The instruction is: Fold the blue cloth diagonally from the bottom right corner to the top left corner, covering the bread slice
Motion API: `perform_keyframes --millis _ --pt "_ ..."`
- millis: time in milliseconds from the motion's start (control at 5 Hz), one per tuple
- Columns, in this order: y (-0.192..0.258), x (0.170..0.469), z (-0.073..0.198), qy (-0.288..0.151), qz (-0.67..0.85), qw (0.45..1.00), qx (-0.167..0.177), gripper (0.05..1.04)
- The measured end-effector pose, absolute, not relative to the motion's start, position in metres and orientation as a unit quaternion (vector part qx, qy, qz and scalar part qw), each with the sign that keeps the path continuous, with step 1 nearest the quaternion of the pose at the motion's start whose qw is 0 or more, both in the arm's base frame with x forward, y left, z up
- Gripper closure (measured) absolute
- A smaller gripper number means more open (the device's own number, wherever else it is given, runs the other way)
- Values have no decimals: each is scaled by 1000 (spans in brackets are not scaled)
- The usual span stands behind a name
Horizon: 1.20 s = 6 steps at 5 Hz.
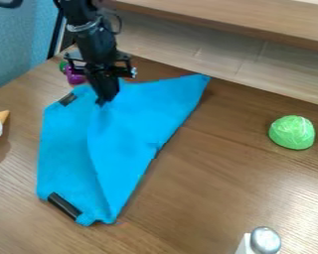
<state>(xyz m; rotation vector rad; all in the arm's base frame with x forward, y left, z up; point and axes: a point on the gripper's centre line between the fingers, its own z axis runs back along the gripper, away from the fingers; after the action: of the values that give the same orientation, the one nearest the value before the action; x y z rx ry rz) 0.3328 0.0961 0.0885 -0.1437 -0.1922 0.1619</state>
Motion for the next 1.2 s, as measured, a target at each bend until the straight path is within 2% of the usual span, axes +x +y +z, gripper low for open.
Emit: perform_keyframes --millis 400,800,1000,1200 --pt "127 348 69 -77 62 993 -69 1025" --pt "146 341 64 -70 58 994 -56 991" --pt "147 340 63 -67 69 994 -55 843" --pt "142 340 62 -61 68 994 -58 574"
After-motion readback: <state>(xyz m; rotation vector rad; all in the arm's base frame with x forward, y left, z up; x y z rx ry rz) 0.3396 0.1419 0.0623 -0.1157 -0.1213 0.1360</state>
